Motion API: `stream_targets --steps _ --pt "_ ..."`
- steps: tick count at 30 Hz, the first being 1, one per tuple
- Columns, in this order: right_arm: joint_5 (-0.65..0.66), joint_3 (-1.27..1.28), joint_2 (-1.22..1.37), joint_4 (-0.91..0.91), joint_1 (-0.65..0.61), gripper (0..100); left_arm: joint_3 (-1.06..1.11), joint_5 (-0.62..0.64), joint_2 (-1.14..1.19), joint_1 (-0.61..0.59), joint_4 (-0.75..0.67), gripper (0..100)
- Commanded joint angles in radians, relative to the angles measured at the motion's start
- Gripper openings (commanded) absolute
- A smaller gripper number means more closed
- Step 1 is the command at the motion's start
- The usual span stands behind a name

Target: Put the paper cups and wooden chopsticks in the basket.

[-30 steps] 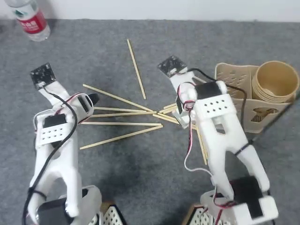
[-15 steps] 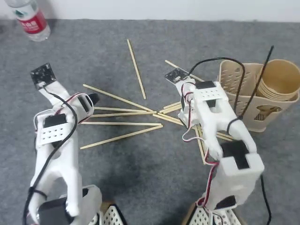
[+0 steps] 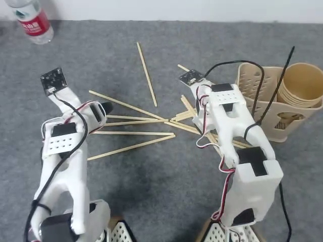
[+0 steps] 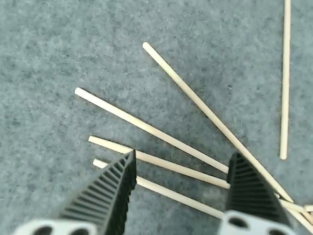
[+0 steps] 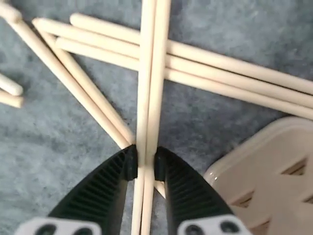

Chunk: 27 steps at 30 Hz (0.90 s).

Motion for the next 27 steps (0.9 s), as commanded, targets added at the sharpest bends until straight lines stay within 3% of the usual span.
stream_targets --steps 1,11,27 --pt "0.052 -0.051 -0.015 -0.013 0.016 0.8 -0.01 0.005 -0.017 0.008 -0.029 28" --pt "0.055 -0.086 -0.054 0.044 0.015 0.8 -0.01 0.005 -0.017 0.008 -0.029 28" --pt "0.051 -0.535 -0.59 0.398 -0.008 0.8 -0.008 0.005 -0.017 0.008 -0.029 28"
